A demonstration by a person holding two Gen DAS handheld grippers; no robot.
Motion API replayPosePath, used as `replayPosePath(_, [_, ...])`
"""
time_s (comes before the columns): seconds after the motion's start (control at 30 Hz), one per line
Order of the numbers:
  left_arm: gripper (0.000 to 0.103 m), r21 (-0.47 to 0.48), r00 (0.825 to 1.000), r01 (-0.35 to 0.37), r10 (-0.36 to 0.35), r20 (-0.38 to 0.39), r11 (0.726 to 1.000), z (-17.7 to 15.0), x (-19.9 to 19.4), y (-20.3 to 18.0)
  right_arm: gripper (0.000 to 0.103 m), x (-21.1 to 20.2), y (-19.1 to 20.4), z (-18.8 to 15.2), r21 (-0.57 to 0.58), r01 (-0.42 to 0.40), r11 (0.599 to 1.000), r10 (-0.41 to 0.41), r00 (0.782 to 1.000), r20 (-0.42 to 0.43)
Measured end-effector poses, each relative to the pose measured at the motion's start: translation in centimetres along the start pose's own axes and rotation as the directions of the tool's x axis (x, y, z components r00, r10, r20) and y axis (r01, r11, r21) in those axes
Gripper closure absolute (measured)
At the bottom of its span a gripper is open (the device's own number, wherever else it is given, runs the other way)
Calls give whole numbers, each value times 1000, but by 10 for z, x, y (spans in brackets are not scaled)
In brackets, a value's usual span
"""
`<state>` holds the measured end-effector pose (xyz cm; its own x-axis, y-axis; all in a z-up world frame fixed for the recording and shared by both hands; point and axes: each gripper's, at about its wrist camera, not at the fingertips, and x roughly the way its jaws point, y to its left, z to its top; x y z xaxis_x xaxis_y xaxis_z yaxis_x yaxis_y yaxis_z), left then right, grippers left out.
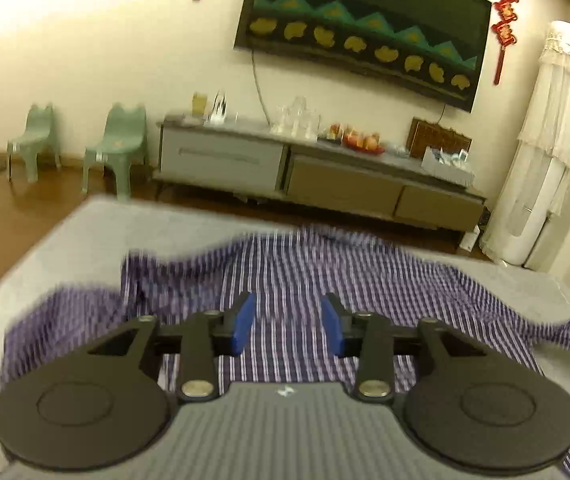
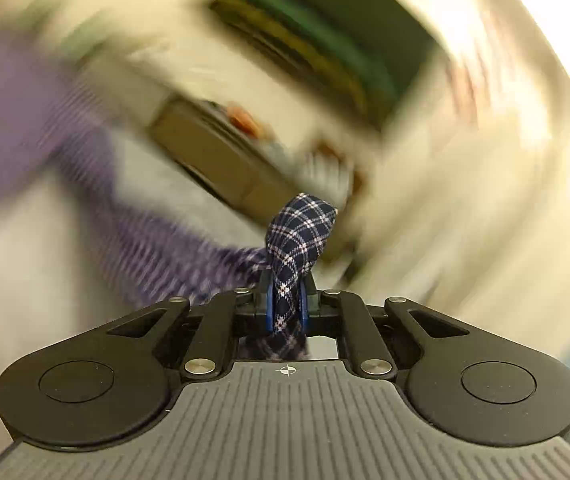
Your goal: Fold clothes
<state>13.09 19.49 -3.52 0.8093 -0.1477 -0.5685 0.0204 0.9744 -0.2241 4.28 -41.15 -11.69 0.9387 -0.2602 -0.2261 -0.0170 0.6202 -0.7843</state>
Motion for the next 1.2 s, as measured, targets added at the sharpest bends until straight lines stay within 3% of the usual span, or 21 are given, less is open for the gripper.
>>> replayPosePath(0.03, [65,-8,1000,5,-5,-2,1000,-7,-4,-2,90,-19,20,-9,-163,19,986,-15,1000,22])
replayPosePath(0.1, [66,-51,999,14,-16,-49,999,-12,6,3,80,-24,45,-41,-282,-43,959,9,993,-120])
replayPosePath(0.17, [66,-84,995,25,-32,-89,996,-15,18,8,75,-32,44,-59,-256,-43,966,-3,984,-176])
replayPosePath(0.23, [66,-74,995,26,-33,-96,997,-16,21,8,35,-41,16,-62,7,-10,1000,12,983,-183])
replayPosePath(0.3, [65,-64,994,33,-40,-104,997,-17,22,6,30,-46,-13,-61,274,-11,962,63,981,-181])
replayPosePath(0.4, [61,-16,986,106,-108,-129,994,-17,24,-23,18,-33,-43,-62,558,-46,829,182,965,-190])
replayPosePath(0.47, [53,80,972,191,-177,-157,978,-16,28,-70,18,-15,-54,-68,686,-72,724,287,936,-205])
replayPosePath(0.53, [43,173,951,276,-242,-190,946,-15,33,-116,18,3,-60,-74,777,-72,625,372,903,-215])
replayPosePath(0.63, [42,319,925,364,-301,-230,875,-11,48,-199,18,22,-59,-86,836,-24,549,427,867,-255])
replayPosePath(0.73, [41,385,921,376,-292,-259,843,5,89,-275,18,30,-56,-102,864,30,502,443,849,-287])
replayPosePath(0.8, [42,430,937,328,-232,-261,841,13,123,-311,18,35,-56,-109,871,56,489,445,842,-304])
replayPosePath(0.87, [44,471,955,239,-118,-273,849,21,168,-332,19,35,-57,-117,869,70,489,445,838,-317])
replayPosePath(0.9, [48,490,957,198,-59,-284,849,21,189,-337,21,36,-57,-120,869,68,490,449,835,-318])
replayPosePath(0.93, [60,509,956,157,0,-294,847,22,210,-343,25,37,-58,-123,869,64,491,456,831,-319])
replayPosePath(1.0, [71,567,940,115,96,-328,816,17,247,-349,34,41,-58,-129,869,56,492,470,823,-319])
replayPosePath(1.07, [74,640,929,102,157,-335,762,4,271,-353,38,43,-57,-133,867,28,497,487,818,-306])
replayPosePath(1.13, [80,688,942,98,156,-298,719,1,281,-361,57,43,-58,-131,863,-7,505,498,819,-286])
replayPosePath(1.2, [87,703,944,90,163,-285,705,5,295,-370,74,43,-58,-128,860,-40,508,509,820,-262])
